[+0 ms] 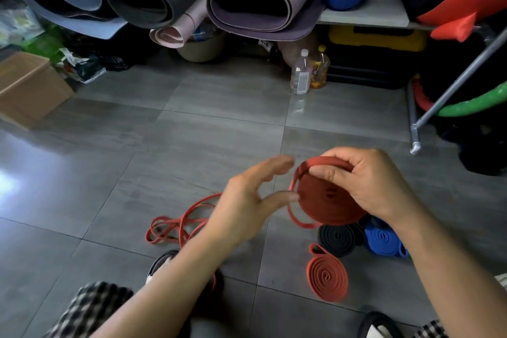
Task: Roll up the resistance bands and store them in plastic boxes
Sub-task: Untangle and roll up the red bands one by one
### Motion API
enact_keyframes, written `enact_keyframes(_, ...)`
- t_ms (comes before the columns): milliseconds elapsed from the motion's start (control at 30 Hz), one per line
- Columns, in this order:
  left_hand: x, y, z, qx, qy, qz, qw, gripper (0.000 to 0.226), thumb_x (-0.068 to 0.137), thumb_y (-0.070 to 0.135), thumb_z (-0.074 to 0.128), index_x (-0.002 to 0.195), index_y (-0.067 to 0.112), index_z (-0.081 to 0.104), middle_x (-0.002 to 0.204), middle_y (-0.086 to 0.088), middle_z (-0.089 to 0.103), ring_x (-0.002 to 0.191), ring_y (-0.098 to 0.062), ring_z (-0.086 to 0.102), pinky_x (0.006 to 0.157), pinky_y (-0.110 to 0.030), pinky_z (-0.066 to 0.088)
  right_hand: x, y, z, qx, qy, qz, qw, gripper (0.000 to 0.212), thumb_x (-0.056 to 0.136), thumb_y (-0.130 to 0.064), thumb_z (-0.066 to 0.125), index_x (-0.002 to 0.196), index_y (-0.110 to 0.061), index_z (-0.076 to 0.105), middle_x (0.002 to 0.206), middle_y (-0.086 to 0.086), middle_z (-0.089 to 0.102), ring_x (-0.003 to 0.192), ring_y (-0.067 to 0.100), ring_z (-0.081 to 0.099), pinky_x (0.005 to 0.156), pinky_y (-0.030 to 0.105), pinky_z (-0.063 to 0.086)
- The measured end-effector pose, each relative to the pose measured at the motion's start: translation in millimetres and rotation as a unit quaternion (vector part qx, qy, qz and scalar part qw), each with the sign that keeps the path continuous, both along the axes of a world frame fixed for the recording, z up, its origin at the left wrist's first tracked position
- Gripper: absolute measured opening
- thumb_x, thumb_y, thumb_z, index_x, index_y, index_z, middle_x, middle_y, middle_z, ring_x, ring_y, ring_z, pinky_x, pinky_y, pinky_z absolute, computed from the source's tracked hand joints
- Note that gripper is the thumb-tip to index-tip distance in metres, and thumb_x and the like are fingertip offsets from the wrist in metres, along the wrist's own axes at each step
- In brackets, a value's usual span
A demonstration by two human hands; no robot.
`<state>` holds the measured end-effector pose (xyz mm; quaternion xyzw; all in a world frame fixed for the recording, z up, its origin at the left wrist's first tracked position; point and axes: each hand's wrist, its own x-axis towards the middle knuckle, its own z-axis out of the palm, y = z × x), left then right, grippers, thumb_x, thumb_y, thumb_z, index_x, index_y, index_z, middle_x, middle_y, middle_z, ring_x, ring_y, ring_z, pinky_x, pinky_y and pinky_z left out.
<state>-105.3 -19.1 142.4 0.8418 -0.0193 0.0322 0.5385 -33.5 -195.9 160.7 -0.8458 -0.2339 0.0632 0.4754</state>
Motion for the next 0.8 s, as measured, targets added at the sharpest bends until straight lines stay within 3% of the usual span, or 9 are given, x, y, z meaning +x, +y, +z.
enact_keyframes(100, 7.5, -16.4, -0.9, -0.017, 0.0, 0.005, 1.0, 0.05, 0.074, 0.019, 0.076, 0.113, 0.038, 0.053, 0.103, 0.03, 0.057, 0.095, 0.017, 0.053, 0.086, -0.007, 0.041, -1.3, 1.3, 0.5, -0.004, 0.012, 0.02, 1.0, 0.012, 0.072, -0.036, 0.067, 0.079, -0.026, 0.071, 0.07, -0.006, 0.069, 0.07, 0.006, 0.063, 0.065, 0.021, 0.044)
enact_keyframes(233, 17.0, -13.6, 3.0, -0.121, 0.044, 0.029, 0.991, 0.025, 0.075, 0.002, 0.072, 0.093, 0.018, 0.067, 0.09, -0.001, 0.068, 0.086, -0.008, 0.063, 0.088, -0.026, 0.05, -1.0, -3.1, 4.6, 0.014, 0.069, 0.031, 0.997, 0.026, 0.061, -0.048, 0.064, 0.076, -0.029, 0.07, 0.075, -0.008, 0.07, 0.068, 0.004, 0.063, 0.067, 0.02, 0.046)
enact_keyframes(333, 16.2, -14.3, 7.0, -0.155, 0.068, -0.003, 0.986, 0.019, 0.074, -0.001, 0.071, 0.083, 0.015, 0.065, 0.084, -0.009, 0.065, 0.079, -0.019, 0.06, 0.078, -0.026, 0.05, -1.2, -4.2, 6.2, 0.016, 0.084, 0.048, 0.995, 0.028, 0.059, -0.051, 0.064, 0.076, -0.03, 0.071, 0.076, -0.004, 0.071, 0.073, 0.011, 0.066, 0.071, 0.027, 0.049)
enact_keyframes(500, 15.1, -11.7, 14.1, -0.167, 0.129, -0.004, 0.978, 0.013, 0.077, 0.0, 0.069, 0.078, 0.012, 0.063, 0.066, -0.007, 0.061, 0.061, -0.021, 0.055, 0.059, -0.026, 0.048, -1.5, -6.0, 7.8, 0.02, 0.099, 0.049, 0.994, 0.03, 0.057, -0.048, 0.067, 0.076, -0.025, 0.073, 0.073, 0.002, 0.07, 0.068, 0.013, 0.064, 0.067, 0.032, 0.049)
enact_keyframes(667, 13.2, -9.9, 10.3, -0.249, 0.234, 0.013, 0.94, 0.004, 0.079, 0.005, 0.067, 0.077, 0.009, 0.067, 0.069, -0.005, 0.065, 0.065, -0.014, 0.062, 0.07, -0.026, 0.055, -4.5, -1.3, 4.4, 0.031, 0.135, 0.046, 0.989, 0.035, 0.056, -0.046, 0.068, 0.078, -0.019, 0.074, 0.077, 0.008, 0.071, 0.077, 0.024, 0.065, 0.073, 0.038, 0.051)
enact_keyframes(800, 9.9, -14.3, 4.0, -0.307, 0.263, 0.04, 0.914, 0.004, 0.079, 0.003, 0.065, 0.082, 0.003, 0.068, 0.061, -0.003, 0.067, 0.055, -0.012, 0.063, 0.06, -0.024, 0.055, -1.9, 0.1, 1.2, 0.083, 0.168, -0.008, 0.982, 0.027, 0.057, -0.041, 0.07, 0.071, -0.018, 0.071, 0.072, 0.009, 0.07, 0.065, 0.017, 0.065, 0.069, 0.038, 0.053)
